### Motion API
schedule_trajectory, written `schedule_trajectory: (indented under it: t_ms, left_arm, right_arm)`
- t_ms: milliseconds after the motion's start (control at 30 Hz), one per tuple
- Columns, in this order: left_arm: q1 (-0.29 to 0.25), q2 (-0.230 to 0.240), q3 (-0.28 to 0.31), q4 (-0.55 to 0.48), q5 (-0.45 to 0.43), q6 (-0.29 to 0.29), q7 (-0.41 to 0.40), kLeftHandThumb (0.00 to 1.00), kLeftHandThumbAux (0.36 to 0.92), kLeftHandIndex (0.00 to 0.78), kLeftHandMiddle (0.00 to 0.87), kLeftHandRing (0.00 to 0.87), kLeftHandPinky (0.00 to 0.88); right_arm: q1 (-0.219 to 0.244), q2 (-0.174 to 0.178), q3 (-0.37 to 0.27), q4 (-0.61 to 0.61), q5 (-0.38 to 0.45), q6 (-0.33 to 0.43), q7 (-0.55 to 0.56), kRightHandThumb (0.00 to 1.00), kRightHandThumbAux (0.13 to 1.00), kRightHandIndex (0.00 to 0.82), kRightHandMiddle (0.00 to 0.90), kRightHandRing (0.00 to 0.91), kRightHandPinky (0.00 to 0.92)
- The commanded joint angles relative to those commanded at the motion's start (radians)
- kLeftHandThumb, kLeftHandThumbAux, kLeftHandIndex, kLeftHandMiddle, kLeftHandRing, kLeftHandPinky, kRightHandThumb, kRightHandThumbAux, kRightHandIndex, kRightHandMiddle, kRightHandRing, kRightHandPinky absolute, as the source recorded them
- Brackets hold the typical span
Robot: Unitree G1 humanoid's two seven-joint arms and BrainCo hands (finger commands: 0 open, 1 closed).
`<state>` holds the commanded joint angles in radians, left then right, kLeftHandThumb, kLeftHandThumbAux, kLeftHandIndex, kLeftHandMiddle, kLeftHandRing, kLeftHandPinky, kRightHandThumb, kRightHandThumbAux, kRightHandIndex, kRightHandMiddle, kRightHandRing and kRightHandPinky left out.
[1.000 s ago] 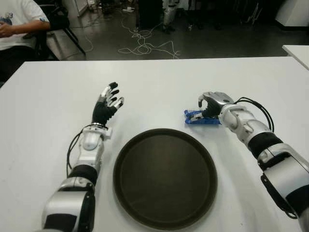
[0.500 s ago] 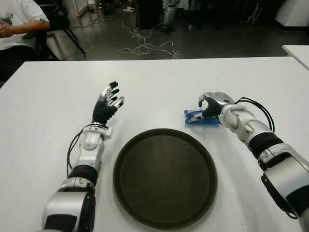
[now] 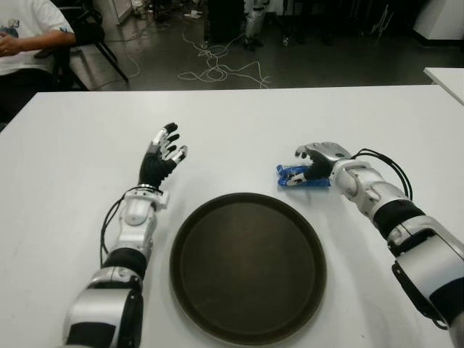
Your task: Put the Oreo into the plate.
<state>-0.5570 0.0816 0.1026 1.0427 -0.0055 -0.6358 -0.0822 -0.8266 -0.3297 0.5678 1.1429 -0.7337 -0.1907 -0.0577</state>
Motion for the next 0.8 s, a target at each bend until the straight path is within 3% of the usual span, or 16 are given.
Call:
schedule_trajectory:
  t_ms: [200, 667, 800]
  left_arm:
    - [0.000, 0.001, 0.000, 0.002, -0.006, -0.001, -0.010, 0.072, 0.712, 0.047, 0.107, 0.079, 0.070]
    - [0.001, -0.001, 0.002, -0.002, -0.012, -0.003, -0.015, 0.072, 0.718, 0.049, 0.112, 0.081, 0.064]
    - [0.000, 0.002, 0.001, -0.001, -0.009, 0.001, -0.011, 0.082, 0.726, 0.054, 0.118, 0.083, 0.064]
  right_arm:
    - [-0.001, -0.004, -0.002, -0.001, 0.003, -0.015, 0.002, 0.000, 0.462, 0.009, 0.012, 0.010, 0.004]
    - [-0.009, -0.003, 0.010, 0.024, -0.006, -0.041, 0.006, 0.000, 0.417, 0.000, 0.000, 0.000, 0.000]
    - [-0.009, 0.000, 0.015, 0.031, -0.008, -0.042, 0.002, 0.000, 0.440, 0.000, 0.000, 0.000, 0.000]
